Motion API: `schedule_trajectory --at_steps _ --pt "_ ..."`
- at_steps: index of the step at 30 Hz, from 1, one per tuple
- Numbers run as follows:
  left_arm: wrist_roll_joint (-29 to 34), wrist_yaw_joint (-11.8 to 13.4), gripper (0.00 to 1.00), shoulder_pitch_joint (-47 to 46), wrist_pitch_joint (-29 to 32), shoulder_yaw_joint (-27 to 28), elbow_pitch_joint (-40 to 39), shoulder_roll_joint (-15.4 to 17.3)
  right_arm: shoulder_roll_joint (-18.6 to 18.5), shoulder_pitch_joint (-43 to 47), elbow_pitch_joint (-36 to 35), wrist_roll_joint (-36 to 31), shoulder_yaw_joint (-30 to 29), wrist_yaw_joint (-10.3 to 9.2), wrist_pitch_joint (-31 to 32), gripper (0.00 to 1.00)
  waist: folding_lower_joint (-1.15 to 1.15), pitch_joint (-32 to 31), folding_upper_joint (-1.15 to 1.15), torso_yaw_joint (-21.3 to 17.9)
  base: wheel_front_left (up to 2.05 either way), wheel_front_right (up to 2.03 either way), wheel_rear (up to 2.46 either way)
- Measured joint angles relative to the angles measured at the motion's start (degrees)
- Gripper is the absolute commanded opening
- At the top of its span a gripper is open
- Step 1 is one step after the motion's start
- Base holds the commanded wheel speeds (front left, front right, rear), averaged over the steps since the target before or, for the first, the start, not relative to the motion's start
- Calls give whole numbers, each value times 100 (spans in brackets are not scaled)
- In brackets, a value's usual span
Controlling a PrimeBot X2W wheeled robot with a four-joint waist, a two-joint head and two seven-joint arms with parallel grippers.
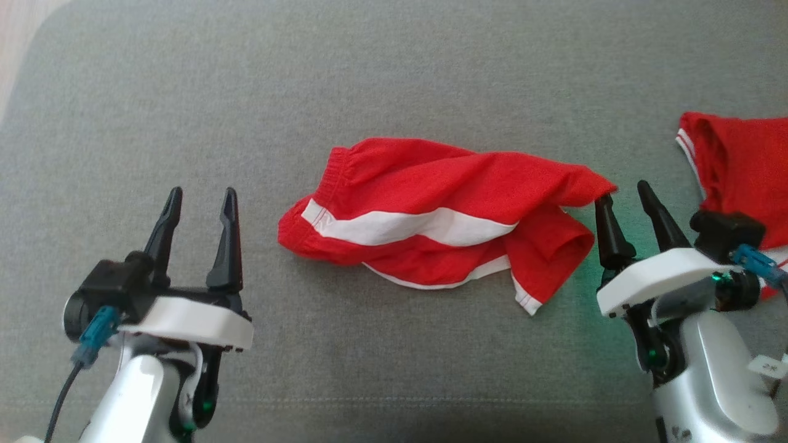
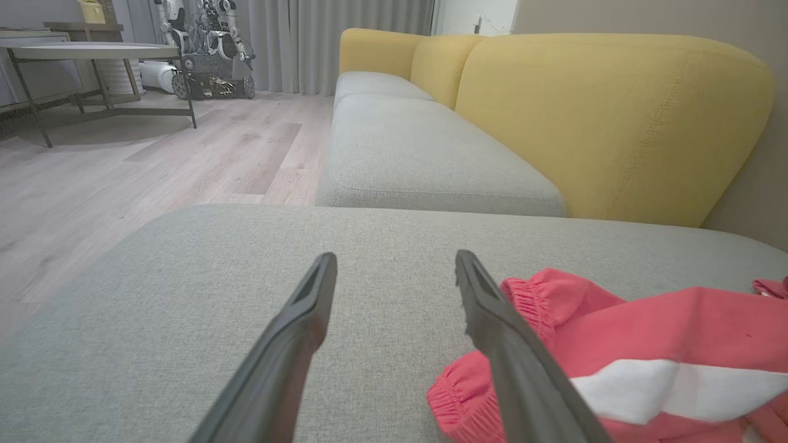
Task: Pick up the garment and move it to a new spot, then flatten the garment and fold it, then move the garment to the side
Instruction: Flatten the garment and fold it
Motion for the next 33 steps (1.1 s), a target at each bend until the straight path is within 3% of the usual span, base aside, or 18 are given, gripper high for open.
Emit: schedule_trajectory --at_steps 17,23,33 --pt "-34 253 100 750 77 36 -178 170 21 1162 -1959 -822 42 0 249 100 0 -758 0 -335 0 0 0" --pt "-34 304 100 1012 149 -30 -289 203 31 1700 -2180 -847 87 0 394 100 0 -967 0 -410 0 0 0" --pt "-34 349 100 1051 244 -109 -343 227 35 1741 -2246 -758 92 0 476 100 0 -1043 0 -440 0 0 0"
